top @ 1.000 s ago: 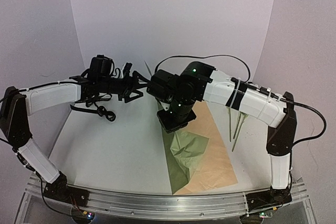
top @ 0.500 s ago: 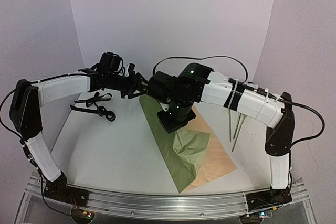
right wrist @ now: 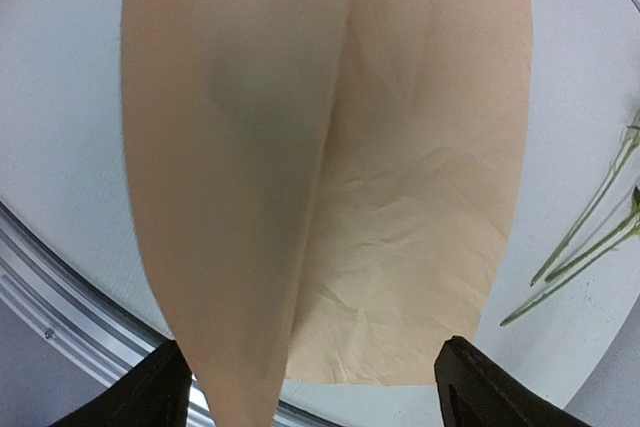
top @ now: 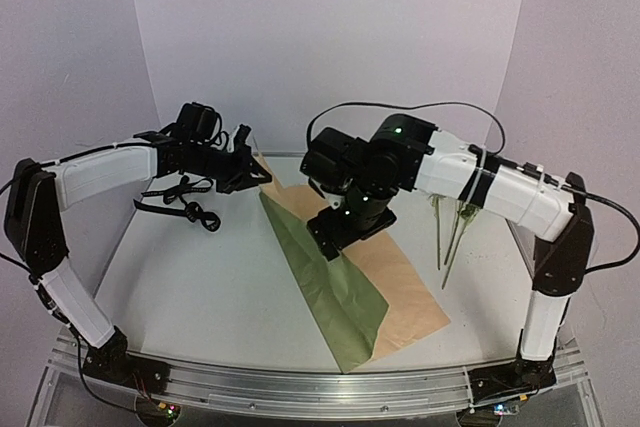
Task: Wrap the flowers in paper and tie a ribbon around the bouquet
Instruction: Unfold the folded wrapping paper at the center of the board.
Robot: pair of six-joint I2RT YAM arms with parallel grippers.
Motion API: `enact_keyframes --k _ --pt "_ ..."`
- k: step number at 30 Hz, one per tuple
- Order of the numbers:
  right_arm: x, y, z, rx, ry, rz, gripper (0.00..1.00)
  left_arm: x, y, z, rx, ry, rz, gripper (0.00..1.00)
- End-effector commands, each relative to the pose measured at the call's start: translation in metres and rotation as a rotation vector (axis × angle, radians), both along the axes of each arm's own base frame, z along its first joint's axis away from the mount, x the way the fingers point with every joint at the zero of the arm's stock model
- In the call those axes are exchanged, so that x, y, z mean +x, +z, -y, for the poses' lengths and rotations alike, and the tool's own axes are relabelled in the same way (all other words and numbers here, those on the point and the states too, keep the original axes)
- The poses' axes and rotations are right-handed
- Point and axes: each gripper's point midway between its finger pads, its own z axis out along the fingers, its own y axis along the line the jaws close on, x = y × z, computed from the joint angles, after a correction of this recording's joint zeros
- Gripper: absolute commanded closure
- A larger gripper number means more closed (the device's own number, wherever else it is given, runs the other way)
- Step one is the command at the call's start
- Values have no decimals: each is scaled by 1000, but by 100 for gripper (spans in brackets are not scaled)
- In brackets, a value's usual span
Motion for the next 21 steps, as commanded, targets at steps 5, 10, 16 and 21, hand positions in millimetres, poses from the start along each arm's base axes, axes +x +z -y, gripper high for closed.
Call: enact_keyframes --k 5,10,16,21 --pt "24 -20 69 106 -219 -56 6 -61 25 -37 -19 -171 92 100" --pt "34 -66 94 9 -263 -58 6 -76 -7 -60 63 -163 30 100" --pt "51 -106 83 -19 -247 -74 7 -88 -42 -76 129 -131 -56 100" --pt "65 -135 60 -23 -165 -83 6 -96 -50 -82 137 -111 -81 100"
